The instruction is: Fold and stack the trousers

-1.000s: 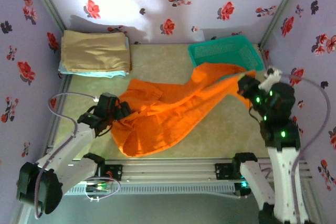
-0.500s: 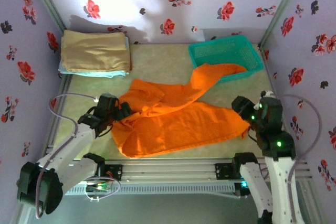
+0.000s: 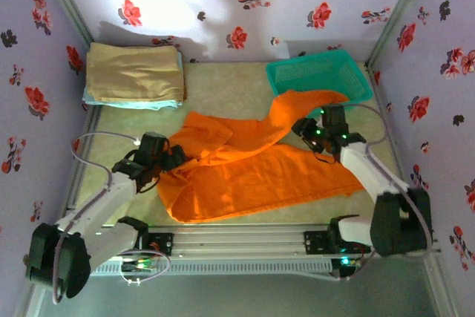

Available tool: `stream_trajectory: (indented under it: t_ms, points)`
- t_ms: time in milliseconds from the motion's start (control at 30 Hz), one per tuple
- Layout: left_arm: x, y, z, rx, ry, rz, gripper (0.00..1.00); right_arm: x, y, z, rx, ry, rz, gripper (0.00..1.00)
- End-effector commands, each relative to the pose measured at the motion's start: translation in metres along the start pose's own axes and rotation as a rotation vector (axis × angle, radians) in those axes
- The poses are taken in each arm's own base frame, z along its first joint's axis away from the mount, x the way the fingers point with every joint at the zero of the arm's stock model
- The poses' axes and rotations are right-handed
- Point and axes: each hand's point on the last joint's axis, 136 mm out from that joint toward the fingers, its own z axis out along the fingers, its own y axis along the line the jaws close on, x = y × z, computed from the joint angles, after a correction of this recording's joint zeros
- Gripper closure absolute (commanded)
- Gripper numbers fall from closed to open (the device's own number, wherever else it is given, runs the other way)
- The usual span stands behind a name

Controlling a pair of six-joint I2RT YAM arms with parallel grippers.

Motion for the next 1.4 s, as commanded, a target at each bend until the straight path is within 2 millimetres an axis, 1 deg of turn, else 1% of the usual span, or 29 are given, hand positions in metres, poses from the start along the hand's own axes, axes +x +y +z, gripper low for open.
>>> stream_trajectory:
  t_ms: [0,67,100,133,233,300,367,467,533,633,700,767,833,867,933,1033,1100,1167,1233,1367]
  points:
    - [-0.005,-0.002,0.000,0.007,-0.006,0.002,0.00,-0.021,0.044,0.011,-0.123,-0.038,-0.023,0.49]
    - [-0.006,-0.002,0.000,0.006,-0.007,-0.004,0.00,-0.029,0.041,0.018,-0.096,-0.062,-0.023,0.52]
    - [-0.005,-0.002,0.000,0.007,-0.008,-0.006,0.00,-0.032,0.042,0.020,-0.090,-0.065,-0.028,0.56]
    - [-0.006,-0.002,-0.001,0.008,-0.010,-0.006,0.00,-0.037,0.046,0.020,-0.083,-0.069,-0.042,0.64]
    - [-0.006,-0.001,-0.004,0.009,-0.013,-0.003,0.00,-0.043,0.056,0.018,-0.094,-0.071,-0.054,0.90]
    - [-0.006,0.001,-0.004,0.006,-0.011,0.000,0.00,-0.045,0.064,0.013,-0.101,-0.079,-0.074,0.99]
    - [-0.005,0.002,-0.005,0.006,-0.012,0.000,0.00,-0.048,0.069,0.006,-0.097,-0.096,-0.097,1.00]
    - [-0.004,0.003,-0.005,0.006,-0.011,-0.003,0.00,-0.058,0.085,-0.015,-0.100,-0.143,-0.167,1.00]
    - [-0.004,0.003,-0.006,0.010,-0.011,-0.006,0.00,-0.068,0.107,-0.036,-0.111,-0.196,-0.243,1.00]
    - [-0.005,0.002,-0.007,0.016,-0.011,-0.006,0.01,-0.073,0.148,-0.072,-0.142,-0.273,-0.386,1.00]
    - [-0.005,0.002,-0.009,0.020,-0.013,-0.010,0.01,-0.067,0.173,-0.097,-0.129,-0.335,-0.496,1.00]
    - [-0.004,0.002,-0.010,0.025,-0.017,-0.012,0.01,-0.055,0.190,-0.119,-0.127,-0.403,-0.574,1.00]
    - [-0.005,0.002,-0.013,0.030,-0.023,-0.013,0.01,-0.043,0.198,-0.135,-0.112,-0.461,-0.633,1.00]
    - [-0.004,0.003,-0.014,0.031,-0.024,-0.013,0.01,-0.033,0.203,-0.144,-0.112,-0.486,-0.674,1.00]
    - [-0.003,0.004,-0.015,0.034,-0.025,-0.014,0.01,-0.018,0.208,-0.154,-0.121,-0.507,-0.726,1.00]
    - [-0.001,0.006,-0.016,0.033,-0.024,-0.012,0.01,0.009,0.211,-0.165,-0.096,-0.529,-0.820,1.00]
    - [0.001,0.008,-0.016,0.030,-0.022,-0.013,0.01,0.034,0.212,-0.169,-0.098,-0.533,-0.874,1.00]
    - [0.002,0.009,-0.016,0.031,-0.023,-0.017,0.01,0.048,0.205,-0.170,-0.064,-0.547,-0.891,1.00]
    - [0.003,0.008,-0.017,0.038,-0.022,-0.017,0.01,0.057,0.187,-0.162,-0.013,-0.537,-0.880,1.00]
    - [0.007,0.001,-0.017,0.033,0.040,0.044,0.00,0.059,0.128,-0.139,0.128,-0.525,-0.795,0.94]
